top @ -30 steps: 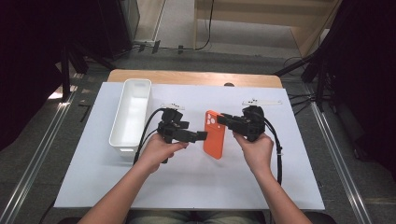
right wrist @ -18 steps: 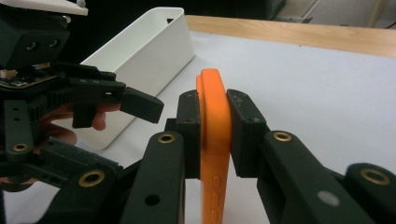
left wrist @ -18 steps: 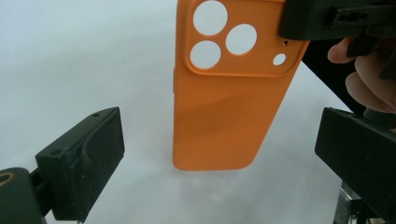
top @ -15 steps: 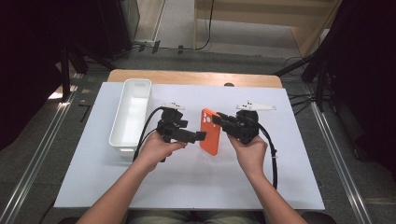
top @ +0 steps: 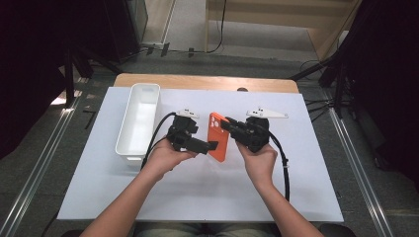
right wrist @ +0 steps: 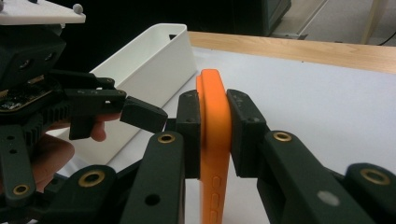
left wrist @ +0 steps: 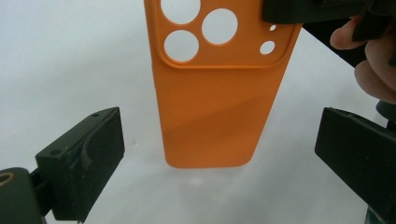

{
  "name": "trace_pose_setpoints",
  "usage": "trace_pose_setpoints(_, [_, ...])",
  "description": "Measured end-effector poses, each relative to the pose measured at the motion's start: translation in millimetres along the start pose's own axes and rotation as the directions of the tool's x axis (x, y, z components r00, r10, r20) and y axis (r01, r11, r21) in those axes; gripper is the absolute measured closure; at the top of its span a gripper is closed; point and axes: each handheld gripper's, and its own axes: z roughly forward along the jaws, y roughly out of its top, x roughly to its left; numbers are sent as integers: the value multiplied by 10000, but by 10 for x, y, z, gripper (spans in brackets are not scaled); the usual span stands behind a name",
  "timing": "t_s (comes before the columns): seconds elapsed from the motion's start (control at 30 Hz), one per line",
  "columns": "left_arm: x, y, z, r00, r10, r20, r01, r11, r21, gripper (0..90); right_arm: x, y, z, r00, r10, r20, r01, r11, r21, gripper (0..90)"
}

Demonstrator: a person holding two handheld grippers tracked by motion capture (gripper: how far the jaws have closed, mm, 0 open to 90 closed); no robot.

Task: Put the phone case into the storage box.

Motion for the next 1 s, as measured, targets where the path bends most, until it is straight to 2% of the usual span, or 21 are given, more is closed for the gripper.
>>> trace_pose_setpoints(0.13, [-8, 14, -18, 9997, 203, -157, -204, 9998, -14, 12, 32, -2, 11, 9999, 38, -96, -39, 10000, -90, 749])
trace_pose_setpoints(0.37, [-31, 33, -36, 9985, 317, -454, -328, 9992, -244, 12, 85, -4, 22, 9997, 103, -233, -106, 9999, -115, 749])
trace_pose_setpoints(0.47, [-38, 40, -40, 9979, 393, -524, -404, 9990, -194, 12, 72, -13, 37, 9984, 263, -504, -266, 9996, -41, 749])
trace_pose_setpoints(0.5, [-40, 43, -42, 9978, 386, -540, -396, 9990, -185, 12, 71, -16, 40, 9979, 367, -536, -365, 9993, 49, 749])
trace_pose_setpoints(0.8, [-80, 56, -41, 9955, 527, -792, -547, 9982, -226, 12, 133, -9, 35, 9976, 301, -619, -307, 9995, -74, 749])
trace_pose_setpoints(1.0, [-89, 60, -28, 9957, 415, -832, -438, 9987, -257, 11, 181, -11, 37, 9968, 296, -737, -304, 9995, -100, 749])
